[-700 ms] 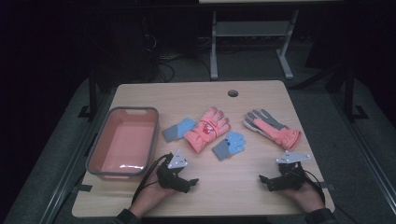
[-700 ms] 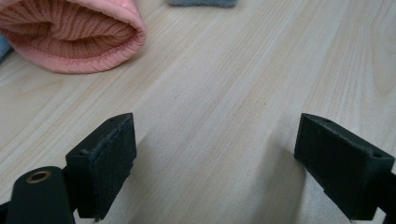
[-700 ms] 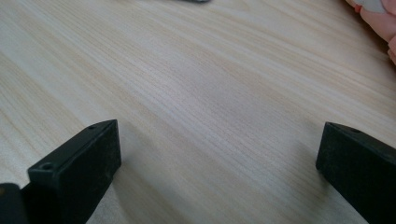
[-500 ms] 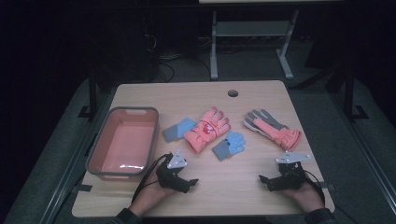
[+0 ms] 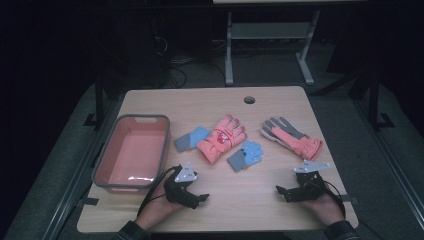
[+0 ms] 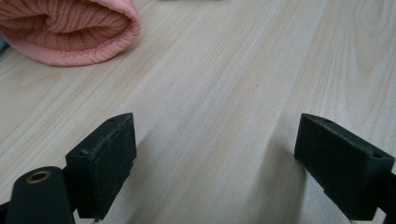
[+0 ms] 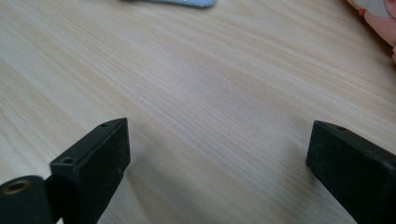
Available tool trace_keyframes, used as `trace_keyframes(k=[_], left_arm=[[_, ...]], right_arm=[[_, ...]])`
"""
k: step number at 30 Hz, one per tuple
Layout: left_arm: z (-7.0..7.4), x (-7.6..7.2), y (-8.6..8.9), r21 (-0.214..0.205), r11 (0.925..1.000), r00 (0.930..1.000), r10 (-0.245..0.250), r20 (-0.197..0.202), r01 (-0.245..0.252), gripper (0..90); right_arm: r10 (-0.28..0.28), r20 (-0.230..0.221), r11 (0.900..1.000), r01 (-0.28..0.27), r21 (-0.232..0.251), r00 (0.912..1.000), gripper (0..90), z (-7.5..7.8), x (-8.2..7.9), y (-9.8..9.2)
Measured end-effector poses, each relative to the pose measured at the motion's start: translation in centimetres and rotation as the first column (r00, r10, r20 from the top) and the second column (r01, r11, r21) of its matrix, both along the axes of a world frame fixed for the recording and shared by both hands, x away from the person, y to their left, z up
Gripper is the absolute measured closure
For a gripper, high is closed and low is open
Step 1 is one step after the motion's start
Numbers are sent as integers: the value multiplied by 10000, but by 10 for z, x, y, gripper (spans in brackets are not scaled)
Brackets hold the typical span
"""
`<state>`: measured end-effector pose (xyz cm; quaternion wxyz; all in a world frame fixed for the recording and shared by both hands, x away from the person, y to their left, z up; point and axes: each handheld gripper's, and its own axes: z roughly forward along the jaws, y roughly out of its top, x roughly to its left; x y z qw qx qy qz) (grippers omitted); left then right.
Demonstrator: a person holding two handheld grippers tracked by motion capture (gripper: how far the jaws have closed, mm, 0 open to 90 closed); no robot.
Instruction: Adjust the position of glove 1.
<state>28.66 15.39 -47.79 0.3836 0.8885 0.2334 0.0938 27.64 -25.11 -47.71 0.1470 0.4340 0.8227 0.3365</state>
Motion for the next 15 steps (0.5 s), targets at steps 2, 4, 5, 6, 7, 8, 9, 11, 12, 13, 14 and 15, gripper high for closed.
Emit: trace_keyframes(k=[2, 4, 5, 6, 7, 8, 9, 11, 12, 13, 14, 15], left_arm=[[0, 0, 0, 0, 10000, 10000, 7, -1, -7, 122], [0, 0, 0, 0, 10000, 10000, 1, 0, -1, 122], [0, 0, 0, 8, 10000, 10000, 4, 4, -4, 122], [0, 0, 0, 8, 10000, 10000, 4, 4, -4, 122], [0, 0, 0, 3, 10000, 10000, 1, 1, -1, 122], [0, 0, 0, 0, 10000, 10000, 1, 3, -1, 122], [0, 0, 0, 2, 10000, 10000, 1, 1, -1, 122], [0, 0, 0, 2, 10000, 10000, -2, 1, 2, 122], [0, 0, 0, 2, 10000, 10000, -2, 1, 2, 122], [0, 0, 0, 2, 10000, 10000, -1, 1, 1, 122], [0, 0, 0, 2, 10000, 10000, -1, 1, 1, 122], [0, 0, 0, -6, 10000, 10000, 5, 0, -5, 122]], right_arm=[[50, 3, 10000, -50, 34, 10000, 94, 2, 0, 1], [80, 20, 9999, -80, 75, 10000, 135, 5, -1, 2], [77, 11, 9999, -77, 85, 10000, 141, 6, -2, 3], [85, 9, 9999, -85, 143, 10000, 151, 7, -2, 3], [72, 12, 9998, -72, 166, 10000, 181, 7, -2, 3], [70, 131, 9999, -72, 132, 9999, 216, 8, -2, 3], [106, 241, 9999, -108, 115, 9997, 244, 9, -3, 3], [87, 403, 9997, -96, 222, 9991, 342, 12, -3, 3], [87, 403, 9997, -96, 222, 9991, 342, 12, -3, 3], [136, 496, 9992, -154, 377, 9987, 426, 16, -4, 4], [200, 507, 9989, -221, 415, 9985, 466, 16, -4, 5], [201, 426, 9990, -218, 400, 9989, 505, 17, -5, 6]])
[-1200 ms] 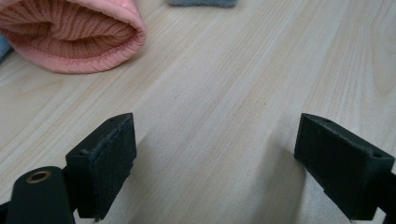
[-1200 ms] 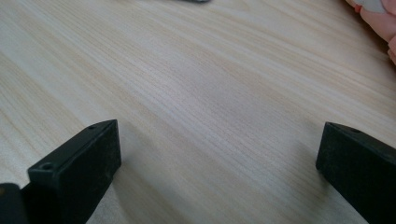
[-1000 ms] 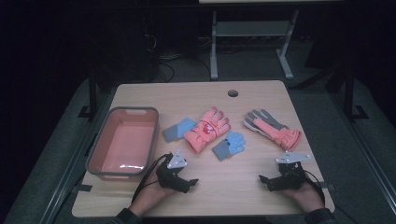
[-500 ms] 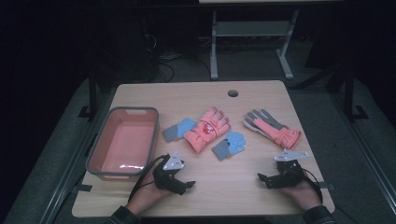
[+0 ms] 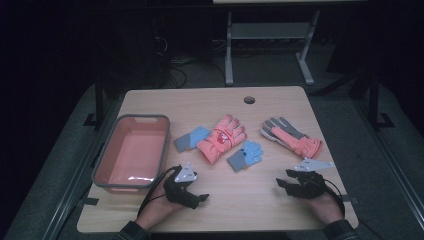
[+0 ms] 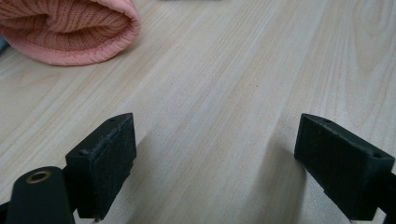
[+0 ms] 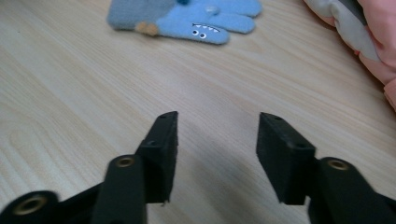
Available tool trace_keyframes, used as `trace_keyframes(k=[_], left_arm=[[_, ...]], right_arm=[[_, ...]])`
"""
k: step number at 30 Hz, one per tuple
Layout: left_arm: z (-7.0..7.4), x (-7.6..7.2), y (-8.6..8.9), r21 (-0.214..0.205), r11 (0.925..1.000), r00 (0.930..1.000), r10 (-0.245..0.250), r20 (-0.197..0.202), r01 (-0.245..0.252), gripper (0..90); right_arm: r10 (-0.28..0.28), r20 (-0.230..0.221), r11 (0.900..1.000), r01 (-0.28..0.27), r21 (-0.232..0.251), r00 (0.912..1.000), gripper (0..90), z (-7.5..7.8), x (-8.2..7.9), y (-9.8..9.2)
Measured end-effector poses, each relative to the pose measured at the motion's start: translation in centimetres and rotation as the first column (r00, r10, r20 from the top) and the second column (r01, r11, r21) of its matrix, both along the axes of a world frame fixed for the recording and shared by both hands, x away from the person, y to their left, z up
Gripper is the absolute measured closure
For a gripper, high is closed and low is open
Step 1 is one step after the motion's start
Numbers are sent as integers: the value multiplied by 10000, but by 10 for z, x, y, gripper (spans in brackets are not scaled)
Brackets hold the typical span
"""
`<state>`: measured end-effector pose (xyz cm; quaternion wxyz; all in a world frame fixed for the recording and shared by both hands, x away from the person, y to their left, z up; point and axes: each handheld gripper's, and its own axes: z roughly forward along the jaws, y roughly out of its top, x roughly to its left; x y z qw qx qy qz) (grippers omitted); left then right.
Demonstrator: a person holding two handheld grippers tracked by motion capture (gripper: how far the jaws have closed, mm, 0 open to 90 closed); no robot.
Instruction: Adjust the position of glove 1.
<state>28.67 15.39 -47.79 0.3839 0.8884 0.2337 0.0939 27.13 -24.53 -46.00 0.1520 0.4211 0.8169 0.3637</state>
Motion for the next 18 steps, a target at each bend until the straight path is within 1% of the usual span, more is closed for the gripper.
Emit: trace_keyframes(k=[1, 2, 3, 5, 6, 7, 8, 9, 10, 11, 12, 14, 15, 16, 17, 18], left_arm=[[0, 0, 0, 7, 10000, 10000, -3, 3, 3, 122], [0, 0, 0, -1, 10000, 10000, 2, 3, -2, 122], [0, 0, 0, -1, 10000, 10000, 6, 1, -6, 122], [0, 0, 0, 0, 10000, 10000, 10, 0, -10, 122], [0, 0, 0, 0, 10000, 10000, 10, 0, -10, 122], [0, 0, 0, 43, 10000, 10000, -7, 6, 7, 122], [0, 1, 0, 57, 10000, 10000, 1, 21, -1, 122], [0, 1, 0, 57, 10000, 10000, 1, 21, -1, 122], [1, 1, 0, 106, 9999, 10000, -40, 68, 39, 122], [1, 1, 0, 106, 9999, 10000, -40, 68, 39, 122], [1, 1, 0, 98, 10000, 10000, -14, 32, 14, 122], [1, 1, 0, 123, 9999, 10000, -32, 34, 31, 122], [1, 1, 0, 123, 9999, 10000, -32, 34, 31, 122], [1, 1, 1, 148, 9999, 10000, -53, 50, 53, 122], [1, 1, 0, 144, 9999, 10000, -50, 47, 49, 122], [1, 1, 0, 144, 9999, 10000, -50, 47, 49, 122]], right_arm=[[0, 0, 10000, 0, 0, 10000, 505, 0, 0, 0], [30, 62, 10000, -30, 10, 10000, 535, 0, 0, 1], [117, 100, 9999, -118, 71, 9999, 612, 2, 0, 2], [208, 179, 9997, -210, 86, 9996, 665, 4, 1, 3], [208, 179, 9997, -210, 86, 9996, 665, 4, 1, 3], [207, 132, 9997, -209, 149, 9997, 692, 5, 2, 5], [321, 59, 9991, -323, 267, 9995, 740, 6, 6, 10], [321, 59, 9991, -323, 267, 9995, 740, 6, 6, 10], [381, 14, 9990, -381, 221, 9993, 792, 6, 9, 14], [381, 14, 9990, -381, 221, 9993, 792, 6, 9, 14], [509, -67, 9984, -508, 240, 9987, 841, 7, 13, 20], [496, -33, 9984, -495, 263, 9988, 883, 8, 15, 24], [496, -33, 9984, -495, 263, 9988, 883, 8, 15, 24], [638, -9, 9977, -637, 249, 9980, 900, 9, 19, 28], [703, -15, 9970, -702, 318, 9975, 900, 9, 20, 31], [768, 0, 9966, -768, 288, 9970, 900, 10, 21, 32]])
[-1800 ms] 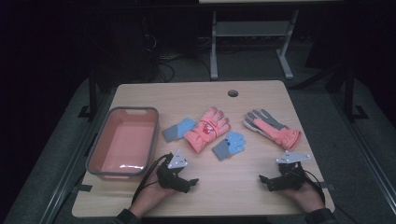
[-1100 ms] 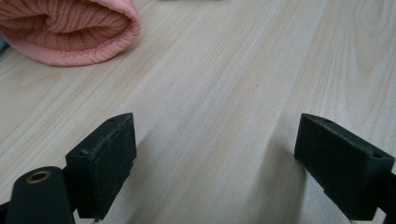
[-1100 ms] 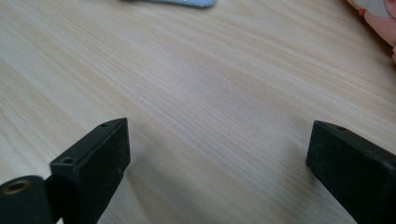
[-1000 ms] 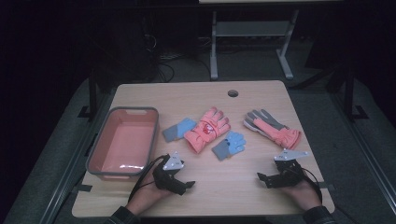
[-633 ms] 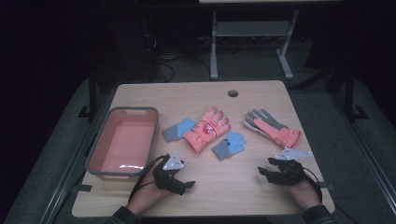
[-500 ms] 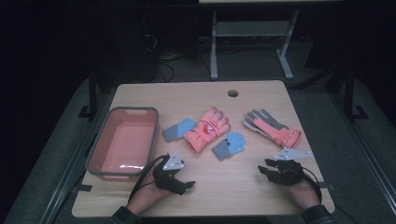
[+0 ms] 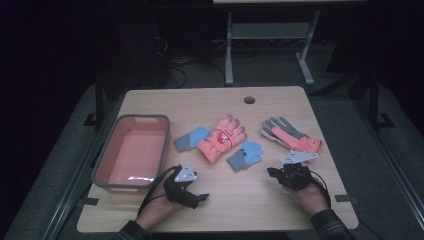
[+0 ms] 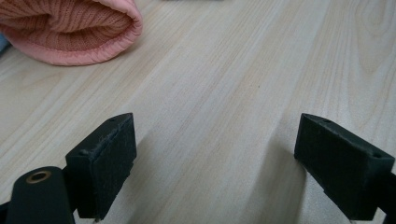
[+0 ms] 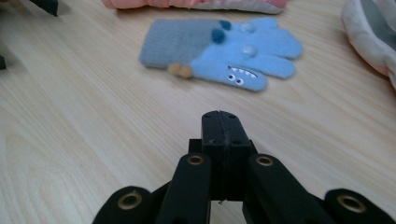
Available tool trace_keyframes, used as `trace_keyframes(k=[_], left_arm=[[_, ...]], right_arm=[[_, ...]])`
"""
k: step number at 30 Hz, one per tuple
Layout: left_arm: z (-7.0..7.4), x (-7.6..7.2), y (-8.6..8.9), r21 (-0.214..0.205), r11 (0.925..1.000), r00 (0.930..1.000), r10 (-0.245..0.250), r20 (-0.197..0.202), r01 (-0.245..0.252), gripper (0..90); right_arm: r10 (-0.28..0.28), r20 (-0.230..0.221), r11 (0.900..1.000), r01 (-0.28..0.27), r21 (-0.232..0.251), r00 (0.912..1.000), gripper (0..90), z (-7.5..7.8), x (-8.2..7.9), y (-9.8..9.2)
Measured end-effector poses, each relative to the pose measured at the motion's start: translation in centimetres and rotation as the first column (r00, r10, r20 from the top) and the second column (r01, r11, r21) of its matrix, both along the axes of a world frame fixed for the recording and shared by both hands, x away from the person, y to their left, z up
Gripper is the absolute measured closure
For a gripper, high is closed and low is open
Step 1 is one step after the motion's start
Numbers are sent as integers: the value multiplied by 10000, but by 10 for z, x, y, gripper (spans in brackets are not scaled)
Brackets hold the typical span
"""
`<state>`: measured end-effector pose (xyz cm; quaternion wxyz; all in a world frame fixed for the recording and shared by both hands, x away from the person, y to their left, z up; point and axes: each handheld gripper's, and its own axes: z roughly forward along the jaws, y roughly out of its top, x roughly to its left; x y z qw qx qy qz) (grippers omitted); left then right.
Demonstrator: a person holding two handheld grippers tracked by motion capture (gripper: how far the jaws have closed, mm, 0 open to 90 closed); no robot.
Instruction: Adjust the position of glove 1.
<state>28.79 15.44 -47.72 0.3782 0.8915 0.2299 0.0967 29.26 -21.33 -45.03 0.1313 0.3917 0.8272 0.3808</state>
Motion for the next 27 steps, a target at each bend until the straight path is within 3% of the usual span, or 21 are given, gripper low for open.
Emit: trace_keyframes(k=[7, 10, 18, 21, 27], left_arm=[[0, 0, 0, 2, 10000, 10000, -10, -10, 10, 122], [0, 0, 0, 31, 10000, 10000, -12, -19, 12, 122], [0, 0, 0, -13, 10000, 10000, -47, -49, 47, 122], [0, 1, -1, 1, 9999, 9999, -102, 14, 102, 122], [0, 0, -1, -25, 10000, 10000, -82, -32, 82, 122]], right_arm=[[647, 88, 9979, -646, -42, 9979, 900, -1, 11, 19], [681, -230, 9977, -681, -4, 9974, 900, -2, 16, 29], [861, -114, 9963, -861, -39, 9962, 900, -4, 27, 48], [985, -39, 9950, -984, 172, 9951, 900, -1, 34, 56], [1059, -203, 9942, -1055, 227, 9942, 900, -3, 47, 70]])
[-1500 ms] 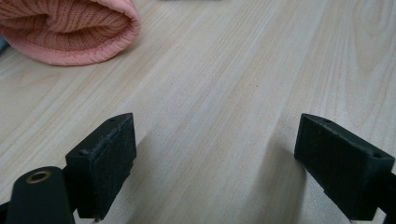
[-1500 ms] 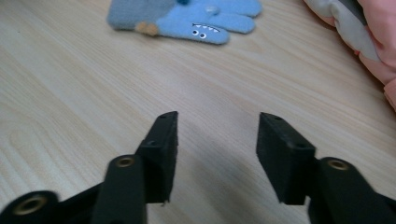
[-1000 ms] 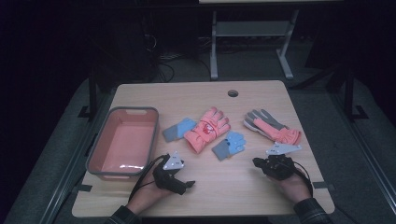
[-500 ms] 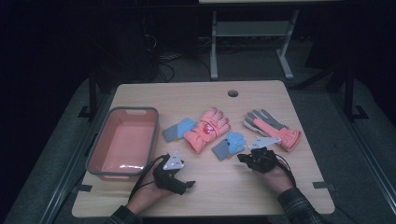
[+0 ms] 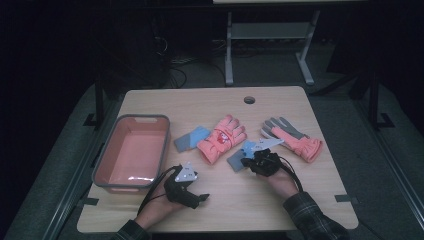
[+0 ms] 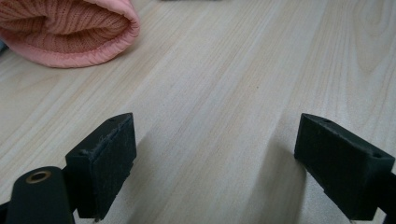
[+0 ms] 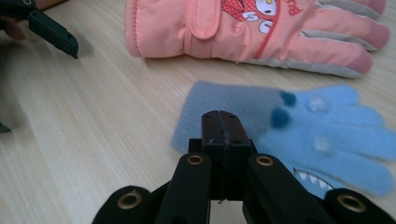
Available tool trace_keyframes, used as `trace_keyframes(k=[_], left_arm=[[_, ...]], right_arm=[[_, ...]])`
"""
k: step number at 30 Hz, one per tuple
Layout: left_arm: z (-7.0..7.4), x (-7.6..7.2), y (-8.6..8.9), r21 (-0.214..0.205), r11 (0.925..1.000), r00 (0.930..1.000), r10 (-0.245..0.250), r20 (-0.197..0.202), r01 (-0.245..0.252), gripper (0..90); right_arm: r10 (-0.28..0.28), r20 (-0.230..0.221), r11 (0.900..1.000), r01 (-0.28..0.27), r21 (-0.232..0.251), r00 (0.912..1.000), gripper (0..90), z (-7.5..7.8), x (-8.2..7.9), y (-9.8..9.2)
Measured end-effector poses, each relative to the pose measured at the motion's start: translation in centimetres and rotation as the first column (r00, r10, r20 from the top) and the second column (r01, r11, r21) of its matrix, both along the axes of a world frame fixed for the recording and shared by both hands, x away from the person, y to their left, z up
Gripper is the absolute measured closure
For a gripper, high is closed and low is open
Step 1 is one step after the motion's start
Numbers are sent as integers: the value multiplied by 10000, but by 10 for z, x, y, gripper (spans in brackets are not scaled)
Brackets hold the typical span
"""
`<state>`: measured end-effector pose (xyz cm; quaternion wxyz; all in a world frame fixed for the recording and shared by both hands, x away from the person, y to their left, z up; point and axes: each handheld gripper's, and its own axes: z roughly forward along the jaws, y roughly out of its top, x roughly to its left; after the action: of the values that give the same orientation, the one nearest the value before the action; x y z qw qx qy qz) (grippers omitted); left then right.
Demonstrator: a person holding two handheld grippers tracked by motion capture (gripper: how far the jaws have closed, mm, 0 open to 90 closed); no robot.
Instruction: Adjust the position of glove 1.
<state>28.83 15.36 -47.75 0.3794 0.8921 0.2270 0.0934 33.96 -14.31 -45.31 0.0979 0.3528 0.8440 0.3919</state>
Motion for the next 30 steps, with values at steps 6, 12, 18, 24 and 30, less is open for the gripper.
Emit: trace_keyframes(k=[6, 12, 18, 24, 30], left_arm=[[0, 0, 0, -5, 10000, 10000, -42, -6, 42, 122], [0, 0, 0, 2, 10000, 10000, -53, -4, 53, 121], [0, 0, 0, -7, 10000, 10000, -56, -7, 56, 122], [0, 0, 0, -1, 10000, 10000, -56, -6, 56, 122], [0, 0, 0, -1, 10000, 10000, -59, -6, 59, 121]], right_arm=[[168, -152, 9998, -167, 74, 9997, 900, -4, 10, 12], [131, -170, 9997, -127, 217, 9998, 900, -6, 21, 21], [110, -358, 9997, -102, 239, 9993, 900, -15, 27, 23], [212, -376, 9995, -204, 224, 9991, 900, -15, 26, 22], [372, -401, 9993, -369, 83, 9985, 900, -14, 20, 21]])
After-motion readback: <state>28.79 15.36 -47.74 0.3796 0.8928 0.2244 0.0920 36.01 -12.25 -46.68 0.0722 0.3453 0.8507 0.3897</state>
